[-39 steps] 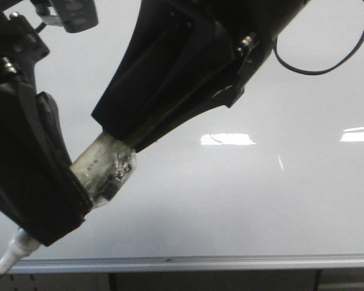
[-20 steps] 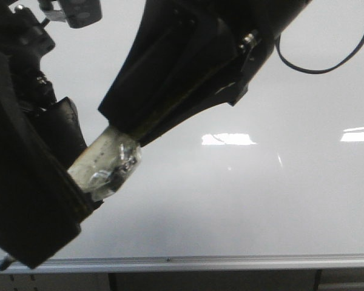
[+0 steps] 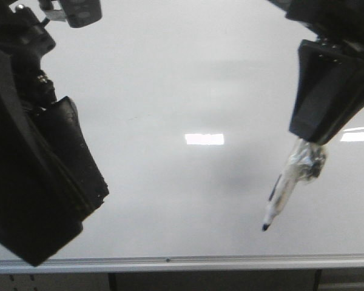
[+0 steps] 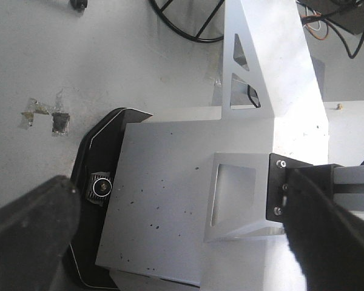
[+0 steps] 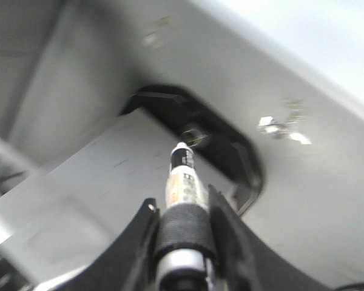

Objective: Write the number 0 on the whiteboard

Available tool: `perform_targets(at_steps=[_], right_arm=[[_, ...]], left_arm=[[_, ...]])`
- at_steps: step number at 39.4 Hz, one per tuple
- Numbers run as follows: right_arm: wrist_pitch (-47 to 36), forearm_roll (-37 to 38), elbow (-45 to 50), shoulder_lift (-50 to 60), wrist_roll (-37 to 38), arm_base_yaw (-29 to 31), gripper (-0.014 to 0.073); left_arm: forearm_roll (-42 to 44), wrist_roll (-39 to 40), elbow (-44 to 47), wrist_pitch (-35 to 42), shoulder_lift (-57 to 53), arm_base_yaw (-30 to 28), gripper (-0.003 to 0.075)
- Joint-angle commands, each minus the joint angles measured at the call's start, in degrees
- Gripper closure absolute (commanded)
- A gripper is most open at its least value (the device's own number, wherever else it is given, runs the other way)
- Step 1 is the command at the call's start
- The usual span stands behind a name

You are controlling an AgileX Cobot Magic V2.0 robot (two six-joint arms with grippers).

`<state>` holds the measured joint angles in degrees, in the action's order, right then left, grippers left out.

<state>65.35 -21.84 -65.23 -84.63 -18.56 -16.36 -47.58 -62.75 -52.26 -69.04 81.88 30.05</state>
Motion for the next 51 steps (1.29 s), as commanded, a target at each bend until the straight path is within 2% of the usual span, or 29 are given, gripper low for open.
perform_targets(at_steps=[1,5,11,12,20,26,43,51], right_arm=[[-4.0,5.0,-1.8,5.4,5.0,1.2,0.0661],[-7.2,7.6,-1.9,8.7,6.8,1.3,0.0661],[-6.6,8.0,-5.2,10.0,7.5,1.3,0.0661],[-6.6,8.1,-6.0,10.0,7.5,1.3,0.0661],[-9.2,8.6,-12.9,9.8,8.3,1.3,0.0651],[-11.7,12.2,-19.9,7.6,11.1,1.3,0.0652],[-1.9,14.3,-40.0,-6.3,12.1,1.3,0.0652],[-1.7,15.1,-44.7,-10.4,12.1,1.3,0.0652]], left_arm=[[-3.6,-0.2,-1.7,-2.7,-1.8,0.5,0.0211],[-3.6,-0.2,-1.7,-3.2,-1.8,0.5,0.0400],[-3.6,-0.2,-1.7,-3.2,-1.8,0.5,0.0712],[-3.6,-0.2,-1.7,-3.2,-1.8,0.5,0.0742],[-3.6,-0.2,-1.7,-3.2,-1.8,0.5,0.0740],[-3.6,-0.2,-1.7,-3.2,-1.8,0.5,0.0740],[-3.6,-0.2,-1.7,-3.1,-1.8,0.5,0.0740],[-3.6,-0.2,-1.7,-3.1,-1.8,0.5,0.0740]])
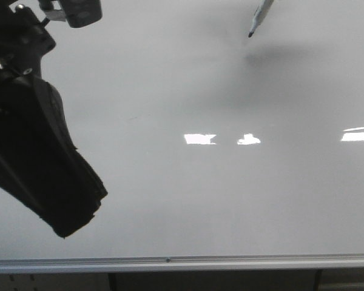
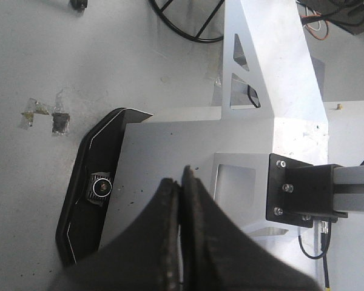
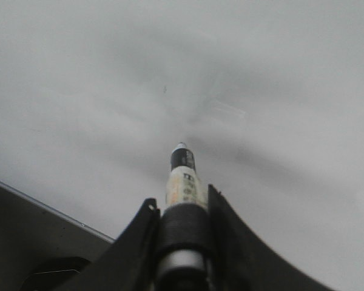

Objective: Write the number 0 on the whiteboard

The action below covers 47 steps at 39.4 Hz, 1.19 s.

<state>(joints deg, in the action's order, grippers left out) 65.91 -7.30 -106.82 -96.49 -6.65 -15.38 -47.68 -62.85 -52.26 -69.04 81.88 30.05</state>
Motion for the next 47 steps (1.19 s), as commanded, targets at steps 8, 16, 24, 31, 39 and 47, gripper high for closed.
perform_targets(at_steps=[8,16,24,31,39,47], right_arm=[[-4.4,0.7,-3.5,0.4,0.2,0.3,0.0652],[-5.5,0.7,-3.5,-0.3,0.2,0.3,0.0652],[-5.1,0.7,-3.5,-2.1,0.2,0.3,0.0652],[-4.1,0.8,-3.4,-3.8,0.2,0.3,0.0652],[-2.4,2.6,-3.4,-5.2,0.2,0.3,0.0652],[-2.2,6.4,-3.7,-5.1,0.3,0.6,0.0652]], left_arm=[[-3.5,-0.1,-1.7,-3.0,-1.8,0.5,0.0740],[-3.5,-0.1,-1.7,-3.0,-1.8,0.5,0.0740],[-3.5,-0.1,-1.7,-3.0,-1.8,0.5,0.0740],[-3.5,-0.1,-1.7,-3.0,-1.8,0.5,0.0740],[-3.5,-0.1,-1.7,-3.0,-1.8,0.5,0.0740],[-3.5,-0.1,-1.7,-3.0,-1.8,0.5,0.0740]])
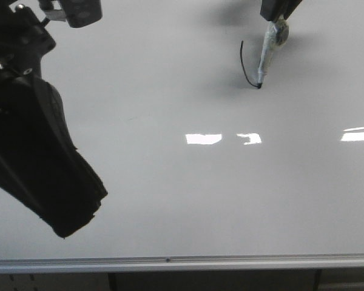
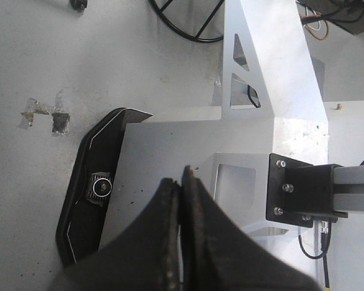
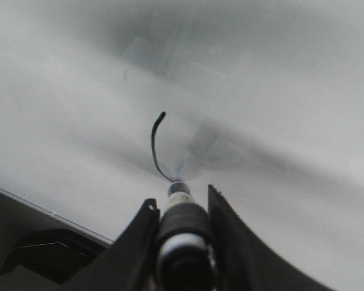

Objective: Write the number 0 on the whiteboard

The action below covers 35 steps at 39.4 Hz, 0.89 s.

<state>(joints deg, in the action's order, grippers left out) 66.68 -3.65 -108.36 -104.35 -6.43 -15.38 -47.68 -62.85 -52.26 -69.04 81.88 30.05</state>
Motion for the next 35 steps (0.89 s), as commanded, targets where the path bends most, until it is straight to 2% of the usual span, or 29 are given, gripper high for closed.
perform_targets(at_steps=[1,15,35], right_arm=[[-3.0,3.1,-2.4,2.8,0.2,0.6,0.0652],[-3.9,6.9,-7.5,2.8,1.4,0.7,0.0652],[-12.0,6.8,-9.4,2.6,2.4,-2.0,0.0652]], left_arm=[[-3.5,-0.1,-1.7,-3.0,-1.8,0.5,0.0740],[-3.5,-0.1,-1.7,-3.0,-1.8,0.5,0.0740],[-3.6,-0.1,-1.7,-3.0,-1.8,0.5,0.0740]])
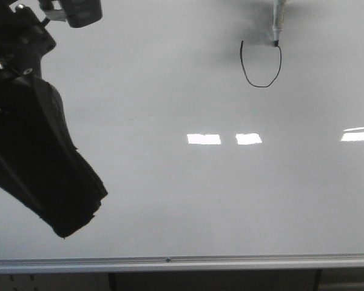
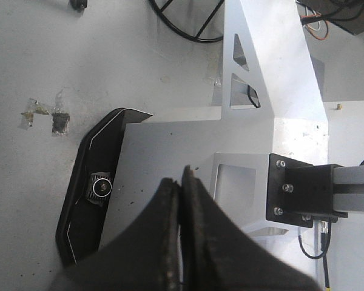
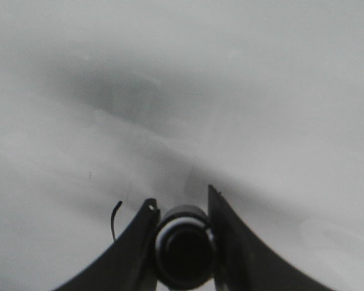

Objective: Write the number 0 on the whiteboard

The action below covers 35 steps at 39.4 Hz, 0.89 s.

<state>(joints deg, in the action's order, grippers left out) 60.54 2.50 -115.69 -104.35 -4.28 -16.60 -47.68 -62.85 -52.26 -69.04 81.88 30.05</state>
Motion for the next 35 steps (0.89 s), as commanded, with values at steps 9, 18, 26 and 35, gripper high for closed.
perform_targets(at_steps=[9,18,26,35], right_arm=[[-8.8,0.7,-2.1,2.5,0.3,-4.0,0.0652],[-2.6,-7.0,-2.1,3.2,-0.6,-4.5,0.0655],[6.3,-14.8,-3.6,5.8,-4.4,-4.4,0.0655],[13.4,-20.1,-3.3,7.7,-5.9,-4.4,0.0655]], left_arm=[[-3.6,-0.1,-1.7,-3.0,-1.8,0.5,0.0740],[-3.6,-0.1,-1.7,-3.0,-1.8,0.5,0.0740],[-3.6,-0.1,-1.7,-3.0,-1.8,0.5,0.0740],[-5.4,-0.1,-1.7,-2.9,-1.8,0.5,0.0739]])
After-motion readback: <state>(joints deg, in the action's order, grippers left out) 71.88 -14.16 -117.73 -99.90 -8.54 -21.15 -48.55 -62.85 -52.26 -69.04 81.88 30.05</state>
